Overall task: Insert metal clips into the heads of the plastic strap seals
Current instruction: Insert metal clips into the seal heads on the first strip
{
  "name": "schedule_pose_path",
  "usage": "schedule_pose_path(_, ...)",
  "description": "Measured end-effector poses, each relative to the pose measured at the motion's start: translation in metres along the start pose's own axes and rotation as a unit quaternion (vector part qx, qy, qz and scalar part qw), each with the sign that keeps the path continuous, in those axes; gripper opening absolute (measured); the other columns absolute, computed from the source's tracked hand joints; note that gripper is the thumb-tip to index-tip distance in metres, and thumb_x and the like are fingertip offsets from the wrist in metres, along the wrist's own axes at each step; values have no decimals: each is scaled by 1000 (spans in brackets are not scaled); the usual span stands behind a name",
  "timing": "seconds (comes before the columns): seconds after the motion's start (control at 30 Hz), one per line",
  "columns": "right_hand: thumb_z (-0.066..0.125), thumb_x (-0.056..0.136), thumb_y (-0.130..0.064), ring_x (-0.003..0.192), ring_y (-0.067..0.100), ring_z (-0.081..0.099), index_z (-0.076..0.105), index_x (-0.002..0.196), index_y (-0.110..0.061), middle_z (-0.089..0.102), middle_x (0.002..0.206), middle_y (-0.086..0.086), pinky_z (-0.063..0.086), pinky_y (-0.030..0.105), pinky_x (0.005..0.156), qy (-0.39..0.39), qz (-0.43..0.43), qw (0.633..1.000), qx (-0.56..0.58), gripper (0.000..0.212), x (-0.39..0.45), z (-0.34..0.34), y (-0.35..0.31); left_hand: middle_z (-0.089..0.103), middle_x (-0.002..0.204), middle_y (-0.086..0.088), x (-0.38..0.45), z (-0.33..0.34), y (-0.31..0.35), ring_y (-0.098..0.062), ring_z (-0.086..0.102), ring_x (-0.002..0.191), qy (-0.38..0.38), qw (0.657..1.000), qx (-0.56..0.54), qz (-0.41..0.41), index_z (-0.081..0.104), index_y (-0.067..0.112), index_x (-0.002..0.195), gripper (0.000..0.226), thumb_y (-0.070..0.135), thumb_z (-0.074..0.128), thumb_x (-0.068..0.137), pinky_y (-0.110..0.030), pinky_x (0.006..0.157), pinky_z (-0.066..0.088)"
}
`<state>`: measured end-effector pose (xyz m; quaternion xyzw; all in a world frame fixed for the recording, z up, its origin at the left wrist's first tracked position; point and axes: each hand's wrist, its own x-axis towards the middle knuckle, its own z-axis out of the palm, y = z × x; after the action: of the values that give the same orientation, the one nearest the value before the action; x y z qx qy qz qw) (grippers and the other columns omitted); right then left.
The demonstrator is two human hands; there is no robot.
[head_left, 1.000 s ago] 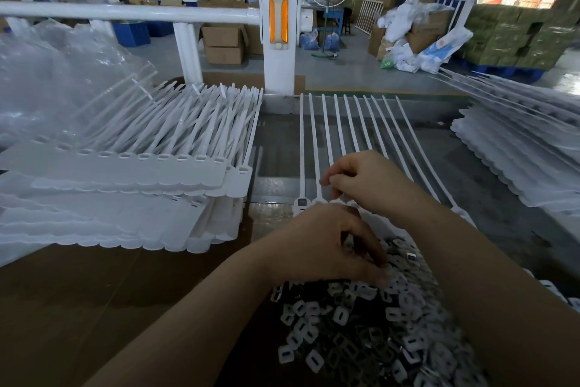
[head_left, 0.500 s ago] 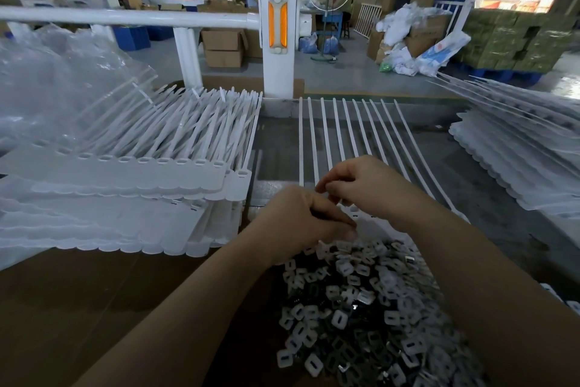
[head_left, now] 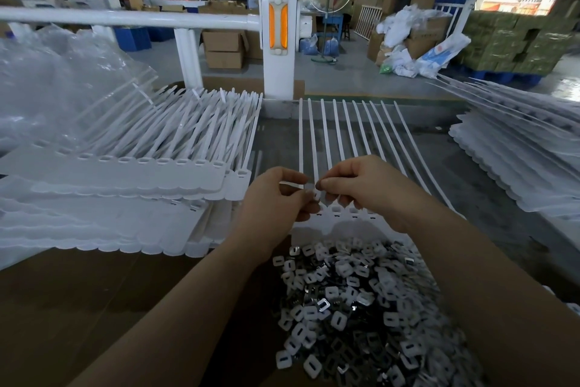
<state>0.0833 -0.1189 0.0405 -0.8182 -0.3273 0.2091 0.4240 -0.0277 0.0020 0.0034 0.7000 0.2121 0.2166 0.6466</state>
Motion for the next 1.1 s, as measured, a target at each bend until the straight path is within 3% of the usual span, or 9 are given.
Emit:
schedule_pose_path(0.3,70,87,-22,53,-2,55,73,88,-16,72,75,-1,41,17,52,10,13,1000,21,7,6,2,6,74,87,-3,2,1,-1,-11,72,75,11,1000,-13,4,59,15,107,14,10,61,94,-19,63,55)
schedule_pose_path(0.47,69,89,-22,53,-2,55,73,88,-16,70,73,-2,41,14,50,5,16,999,51,7,5,8,7,72,74,8,5,0,-4,-2,66,67,20,995,78,58,67,25,90,8,17,66,91,-10,59,50)
schedule_pose_path(0.6,69,88,-29,62,0,61,70,80,-25,69,73,-7,44,17,52,29,-1,999,-16,9,3,16,7,69,72,11,9,0,-7,5,63,66,47,982,162,81,64,33,84,14,21,65,91,-9,57,44)
schedule_pose_path(0.67,66,89,-29,72,11,65,66,78,-29,69,78,-4,52,26,60,46,-14,998,-50,12,4,20,6,68,75,13,12,0,-9,7,62,68,57,975,196,89,61,35,84,17,21,65,92,-7,55,42)
schedule_pose_path(0.77,63,91,-26,75,10,64,64,77,-32,68,81,-6,56,30,70,59,-39,993,-92,15,5,23,6,66,81,12,14,-1,-11,2,63,71,58,971,219,82,57,33,86,17,19,65,92,-7,55,40)
schedule_pose_path(0.93,64,90,-23,83,2,63,71,94,-31,70,98,-8,49,15,66,42,-55,982,-177,11,7,20,10,62,83,12,15,-3,-15,1,57,76,62,955,274,97,58,30,90,16,15,65,90,-10,59,37)
schedule_pose_path(1.1,65,91,-35,97,7,59,67,114,-35,63,118,-9,44,19,73,-23,-63,957,-283,24,5,17,9,61,81,9,17,-3,-17,-2,57,74,72,956,268,94,58,27,92,15,13,62,91,-16,58,38)
